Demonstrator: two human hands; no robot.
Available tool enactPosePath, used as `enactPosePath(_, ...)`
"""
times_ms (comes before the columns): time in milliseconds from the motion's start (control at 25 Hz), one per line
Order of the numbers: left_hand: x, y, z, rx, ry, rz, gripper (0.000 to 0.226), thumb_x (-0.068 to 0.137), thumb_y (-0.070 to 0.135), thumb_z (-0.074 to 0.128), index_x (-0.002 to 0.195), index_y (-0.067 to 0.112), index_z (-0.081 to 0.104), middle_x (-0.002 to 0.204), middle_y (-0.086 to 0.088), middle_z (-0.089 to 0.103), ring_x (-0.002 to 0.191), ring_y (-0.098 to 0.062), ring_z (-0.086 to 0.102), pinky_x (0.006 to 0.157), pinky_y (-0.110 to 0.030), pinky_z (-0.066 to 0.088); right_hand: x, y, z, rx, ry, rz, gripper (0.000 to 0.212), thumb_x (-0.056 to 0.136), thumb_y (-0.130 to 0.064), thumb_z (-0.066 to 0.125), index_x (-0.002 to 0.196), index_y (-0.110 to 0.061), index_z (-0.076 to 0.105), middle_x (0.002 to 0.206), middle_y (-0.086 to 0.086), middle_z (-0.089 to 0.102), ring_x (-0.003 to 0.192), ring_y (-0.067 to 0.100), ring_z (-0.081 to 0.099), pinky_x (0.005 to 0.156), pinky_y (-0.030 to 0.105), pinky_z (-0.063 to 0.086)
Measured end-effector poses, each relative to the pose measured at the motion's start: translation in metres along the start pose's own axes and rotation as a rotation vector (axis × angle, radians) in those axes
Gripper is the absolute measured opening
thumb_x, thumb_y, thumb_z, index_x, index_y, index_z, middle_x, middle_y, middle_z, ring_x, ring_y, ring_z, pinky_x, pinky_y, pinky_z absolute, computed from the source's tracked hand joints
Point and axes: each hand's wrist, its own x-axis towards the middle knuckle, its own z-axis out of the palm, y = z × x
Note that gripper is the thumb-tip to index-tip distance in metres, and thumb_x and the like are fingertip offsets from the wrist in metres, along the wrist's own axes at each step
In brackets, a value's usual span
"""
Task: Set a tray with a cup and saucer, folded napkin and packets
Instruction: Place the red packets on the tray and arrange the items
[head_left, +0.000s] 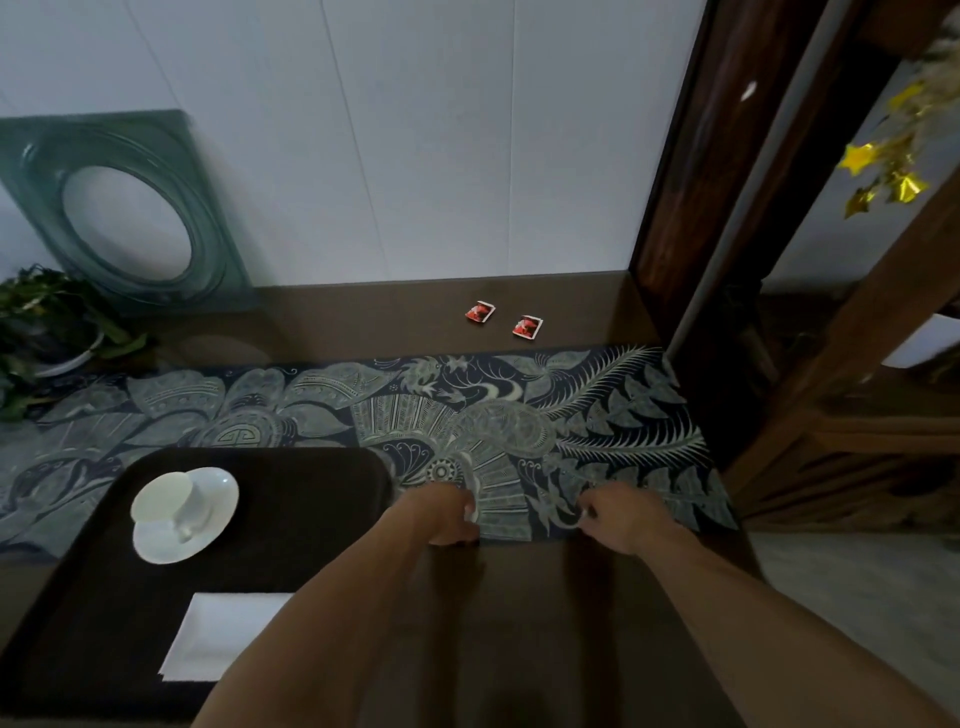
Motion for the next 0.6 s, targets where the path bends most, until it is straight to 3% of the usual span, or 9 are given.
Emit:
enactPosePath(80, 0.006, 0.004, -0.005, -0.014, -0.002, -0.022, 0.040, 0.090, 0.046, 0.055, 0.122, 0.023, 0.058, 0.119, -0.005, 0.064, 0.104, -0.023, 0.062, 0.093, -0.041, 0.050, 0.009, 0.008, -0.003, 0.019, 0.010, -0.021, 0.030, 0.094, -0.040, 0.047, 0.116, -0.027, 0.064, 0.114, 0.001, 0.066, 0.103, 0.022, 0.060, 0.082, 0.034, 0.047)
enactPosePath(160, 0.014, 0.005, -0.010, -0.010, -0.017, -0.037, 0.040, 0.090, 0.047, 0.054, 0.123, 0.024, 0.058, 0.122, -0.004, 0.063, 0.108, -0.023, 0.060, 0.097, -0.043, 0.047, 0.019, 0.014, -0.007, 0.042, 0.012, -0.039, 0.029, 0.095, -0.038, 0.046, 0.110, -0.025, 0.066, 0.109, 0.002, 0.066, 0.097, 0.022, 0.061, 0.075, 0.031, 0.045)
enactPosePath(240, 0.023, 0.002, -0.016, 0.005, -0.026, -0.040, 0.044, 0.090, 0.048, 0.054, 0.127, 0.026, 0.056, 0.128, -0.002, 0.059, 0.117, -0.023, 0.056, 0.100, -0.044, 0.044, 0.031, 0.018, -0.010, 0.060, -0.001, -0.049, 0.030, 0.094, -0.038, 0.047, 0.110, -0.023, 0.067, 0.110, 0.002, 0.065, 0.099, 0.021, 0.060, 0.078, 0.031, 0.046)
enactPosePath(400, 0.044, -0.010, -0.027, -0.023, -0.045, -0.033, 0.040, 0.091, 0.049, 0.053, 0.125, 0.028, 0.058, 0.129, 0.000, 0.059, 0.116, -0.021, 0.057, 0.101, -0.047, 0.044, 0.058, 0.019, -0.017, 0.084, -0.062, -0.038, 0.035, 0.094, -0.040, 0.046, 0.115, -0.021, 0.064, 0.116, 0.001, 0.062, 0.105, 0.020, 0.057, 0.090, 0.037, 0.047)
enactPosePath(600, 0.087, -0.037, -0.055, -0.027, -0.072, -0.035, 0.043, 0.091, 0.046, 0.054, 0.129, 0.025, 0.054, 0.134, -0.003, 0.056, 0.121, -0.026, 0.053, 0.103, -0.049, 0.042, 0.111, 0.016, -0.034, 0.084, -0.112, -0.043, 0.034, 0.094, -0.040, 0.047, 0.115, -0.020, 0.064, 0.115, 0.002, 0.064, 0.103, 0.019, 0.059, 0.086, 0.034, 0.047)
